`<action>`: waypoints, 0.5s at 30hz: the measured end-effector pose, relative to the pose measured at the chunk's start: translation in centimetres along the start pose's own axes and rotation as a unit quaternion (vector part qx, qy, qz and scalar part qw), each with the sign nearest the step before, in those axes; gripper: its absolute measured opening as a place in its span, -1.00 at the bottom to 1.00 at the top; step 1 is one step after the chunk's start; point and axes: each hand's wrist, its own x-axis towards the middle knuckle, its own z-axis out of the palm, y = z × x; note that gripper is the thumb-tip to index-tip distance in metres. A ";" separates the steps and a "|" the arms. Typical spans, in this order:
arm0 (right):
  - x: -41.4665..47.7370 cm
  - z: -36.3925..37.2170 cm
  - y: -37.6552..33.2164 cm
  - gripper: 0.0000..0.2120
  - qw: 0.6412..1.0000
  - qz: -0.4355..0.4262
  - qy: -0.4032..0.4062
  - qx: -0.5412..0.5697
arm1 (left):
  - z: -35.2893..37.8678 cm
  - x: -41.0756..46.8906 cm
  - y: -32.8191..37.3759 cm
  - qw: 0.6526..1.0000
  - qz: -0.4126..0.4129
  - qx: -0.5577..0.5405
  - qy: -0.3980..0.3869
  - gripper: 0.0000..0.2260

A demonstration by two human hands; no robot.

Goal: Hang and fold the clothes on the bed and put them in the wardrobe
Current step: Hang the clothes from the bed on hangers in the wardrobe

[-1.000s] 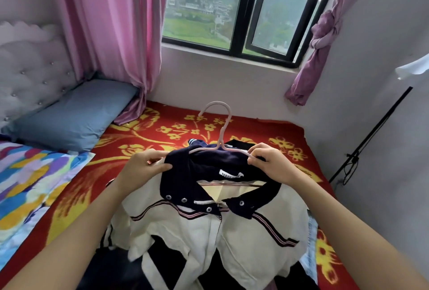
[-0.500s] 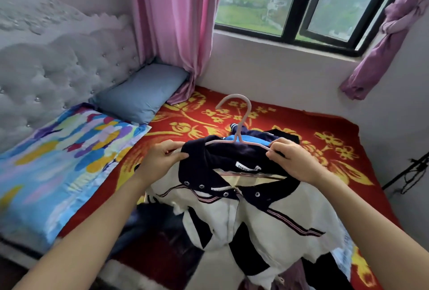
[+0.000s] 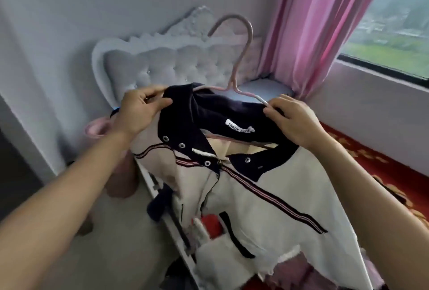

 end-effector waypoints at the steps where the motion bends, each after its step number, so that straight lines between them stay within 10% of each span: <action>1: 0.9 0.1 -1.7 -0.79 1.000 -0.028 0.010 0.003 | -2.4 -0.7 0.9 0.999 0.007 0.012 0.033 -0.65; 9: 5.9 4.3 -15.6 -0.81 0.974 -0.217 -0.040 0.060 | -18.3 -7.1 2.4 0.973 -0.019 0.121 0.197 -0.69; 15: 7.2 10.6 -27.9 -0.75 0.931 -0.157 -0.214 0.249 | -29.8 -13.8 -0.4 0.937 -0.078 0.178 0.290 -0.74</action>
